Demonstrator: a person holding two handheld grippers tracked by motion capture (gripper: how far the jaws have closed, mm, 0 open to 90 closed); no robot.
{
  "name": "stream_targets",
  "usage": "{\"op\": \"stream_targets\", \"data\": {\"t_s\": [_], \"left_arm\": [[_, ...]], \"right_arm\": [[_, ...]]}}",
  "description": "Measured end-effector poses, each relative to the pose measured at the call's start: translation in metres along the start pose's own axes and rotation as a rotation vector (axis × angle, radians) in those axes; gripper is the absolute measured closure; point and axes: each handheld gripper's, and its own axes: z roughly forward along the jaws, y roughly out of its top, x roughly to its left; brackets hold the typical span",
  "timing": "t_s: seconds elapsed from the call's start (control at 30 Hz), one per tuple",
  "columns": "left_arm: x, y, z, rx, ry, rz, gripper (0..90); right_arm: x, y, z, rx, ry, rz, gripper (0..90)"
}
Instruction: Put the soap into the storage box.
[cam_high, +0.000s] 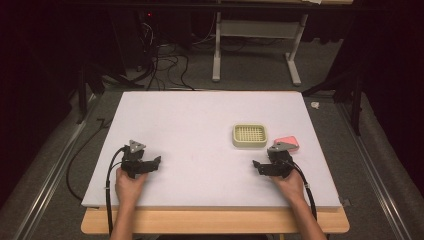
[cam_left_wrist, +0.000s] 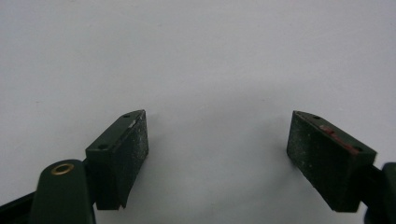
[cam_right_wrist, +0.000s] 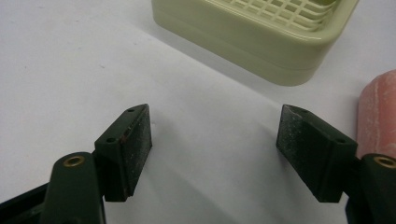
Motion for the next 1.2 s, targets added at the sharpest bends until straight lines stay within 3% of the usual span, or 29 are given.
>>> {"op": "stream_targets", "data": {"t_s": [0.63, 1.2], "left_arm": [[0.000, 0.000, 0.000, -0.001, 0.000, -0.001, 21.3], [0.000, 0.000, 0.000, -0.001, -0.001, -0.001, 21.3]], "right_arm": [[0.000, 0.001, -0.001, 0.013, 0.002, 0.000, 22.2], [-0.005, -0.002, -0.024, -0.056, -0.007, 0.048, 22.1]]}}
